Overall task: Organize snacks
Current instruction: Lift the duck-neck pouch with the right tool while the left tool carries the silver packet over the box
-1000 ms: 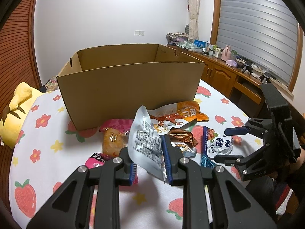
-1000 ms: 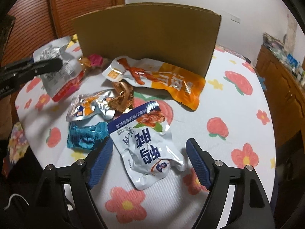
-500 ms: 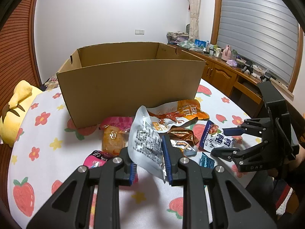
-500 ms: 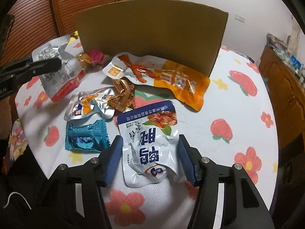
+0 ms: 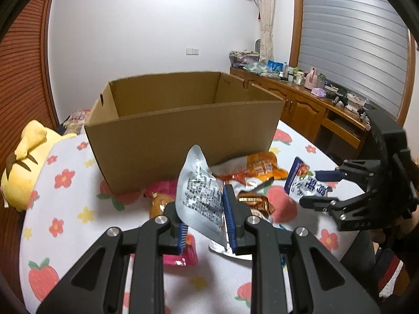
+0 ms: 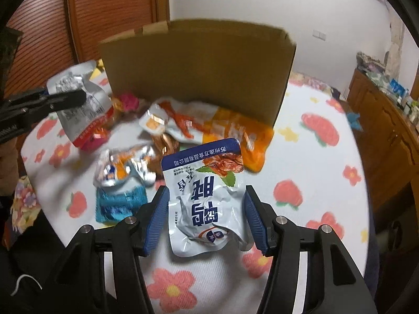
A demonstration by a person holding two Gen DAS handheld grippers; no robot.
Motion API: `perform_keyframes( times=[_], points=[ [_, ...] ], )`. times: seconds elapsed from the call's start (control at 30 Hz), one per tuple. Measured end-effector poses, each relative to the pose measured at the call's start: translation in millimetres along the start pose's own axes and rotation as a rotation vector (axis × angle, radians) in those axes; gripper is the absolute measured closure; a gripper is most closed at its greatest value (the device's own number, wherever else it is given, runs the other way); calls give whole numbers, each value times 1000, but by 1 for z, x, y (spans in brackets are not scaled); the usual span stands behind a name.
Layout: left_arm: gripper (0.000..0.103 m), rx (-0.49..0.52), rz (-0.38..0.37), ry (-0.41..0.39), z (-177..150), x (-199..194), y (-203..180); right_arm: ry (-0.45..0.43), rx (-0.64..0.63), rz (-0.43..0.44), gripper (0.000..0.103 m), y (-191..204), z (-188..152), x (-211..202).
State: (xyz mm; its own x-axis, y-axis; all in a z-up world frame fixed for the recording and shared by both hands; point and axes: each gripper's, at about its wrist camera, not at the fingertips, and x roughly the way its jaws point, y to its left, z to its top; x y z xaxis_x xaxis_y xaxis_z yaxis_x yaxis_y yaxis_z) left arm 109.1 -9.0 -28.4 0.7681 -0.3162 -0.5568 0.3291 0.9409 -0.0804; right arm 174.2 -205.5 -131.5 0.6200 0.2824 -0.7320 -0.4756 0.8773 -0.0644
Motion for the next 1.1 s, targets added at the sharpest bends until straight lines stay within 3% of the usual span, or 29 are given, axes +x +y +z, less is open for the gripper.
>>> perform_keyframes(
  times=[0.47, 0.8, 1.1],
  points=[
    [81, 17, 37, -91, 65, -1, 30, -198, -14, -3, 44, -11, 98, -35],
    [81, 40, 74, -101, 100, 22, 47, -217, 40, 3, 44, -34, 148, -6],
    [83, 48, 70, -88, 118, 49, 55, -185, 26, -8, 44, -38, 160, 23]
  ],
)
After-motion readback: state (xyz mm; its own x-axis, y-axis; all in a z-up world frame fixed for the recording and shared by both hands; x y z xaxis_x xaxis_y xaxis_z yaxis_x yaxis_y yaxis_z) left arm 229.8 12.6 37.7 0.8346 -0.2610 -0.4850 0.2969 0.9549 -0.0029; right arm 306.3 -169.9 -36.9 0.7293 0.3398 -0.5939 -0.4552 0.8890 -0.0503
